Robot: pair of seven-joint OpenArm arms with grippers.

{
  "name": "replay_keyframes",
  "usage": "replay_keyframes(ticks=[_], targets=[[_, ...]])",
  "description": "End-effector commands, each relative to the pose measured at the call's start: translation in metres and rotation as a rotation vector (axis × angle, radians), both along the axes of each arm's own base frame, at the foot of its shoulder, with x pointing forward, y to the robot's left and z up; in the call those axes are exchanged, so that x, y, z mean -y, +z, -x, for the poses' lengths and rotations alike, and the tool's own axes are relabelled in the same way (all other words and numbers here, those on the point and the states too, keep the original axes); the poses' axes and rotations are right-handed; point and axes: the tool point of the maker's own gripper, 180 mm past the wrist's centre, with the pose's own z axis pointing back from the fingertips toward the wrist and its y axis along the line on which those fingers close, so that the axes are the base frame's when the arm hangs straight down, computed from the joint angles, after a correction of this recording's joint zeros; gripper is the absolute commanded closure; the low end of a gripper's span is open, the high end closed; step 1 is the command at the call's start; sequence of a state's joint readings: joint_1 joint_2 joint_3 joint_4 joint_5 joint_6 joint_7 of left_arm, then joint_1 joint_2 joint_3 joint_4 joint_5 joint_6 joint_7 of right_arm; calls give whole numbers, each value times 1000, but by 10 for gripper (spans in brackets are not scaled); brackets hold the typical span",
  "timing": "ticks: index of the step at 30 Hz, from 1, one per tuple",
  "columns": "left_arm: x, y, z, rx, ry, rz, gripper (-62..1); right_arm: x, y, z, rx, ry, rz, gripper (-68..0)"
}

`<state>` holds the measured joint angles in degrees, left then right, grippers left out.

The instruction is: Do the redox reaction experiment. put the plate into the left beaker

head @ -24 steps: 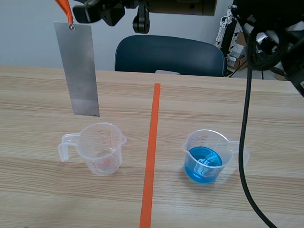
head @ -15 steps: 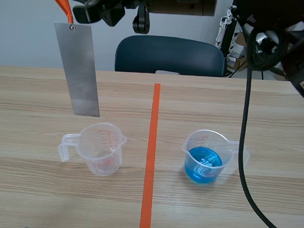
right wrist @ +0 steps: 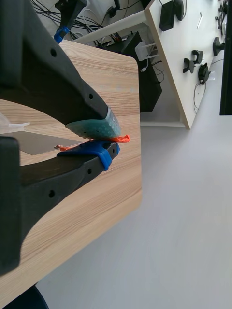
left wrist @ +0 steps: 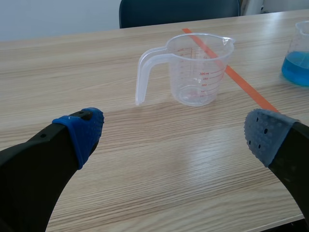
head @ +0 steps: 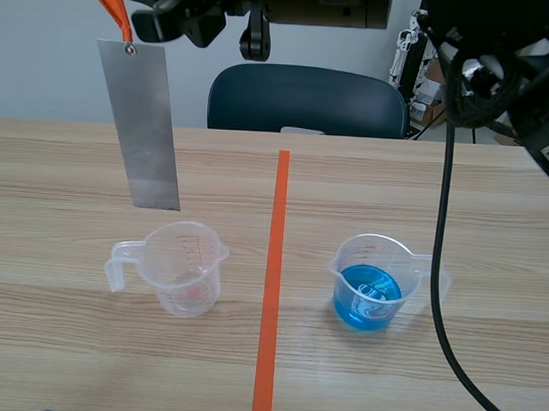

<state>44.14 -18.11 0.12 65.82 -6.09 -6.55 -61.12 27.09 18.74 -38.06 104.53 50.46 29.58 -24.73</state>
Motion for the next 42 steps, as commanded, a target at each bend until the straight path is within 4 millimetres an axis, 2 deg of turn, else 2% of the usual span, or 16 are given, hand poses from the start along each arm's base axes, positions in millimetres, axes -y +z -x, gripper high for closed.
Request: replay_keyframes(ticks=[1, 31, 42], targets=[[0, 6, 0, 20, 4, 9, -615, 0, 13, 1, 29, 6, -24, -2], [0, 6, 0, 19, 3, 8, -615, 1, 5, 3, 12, -5, -44, -2], [0, 6, 0, 19, 3, 8, -615, 4, -9, -12, -23, -56, -58, -2]])
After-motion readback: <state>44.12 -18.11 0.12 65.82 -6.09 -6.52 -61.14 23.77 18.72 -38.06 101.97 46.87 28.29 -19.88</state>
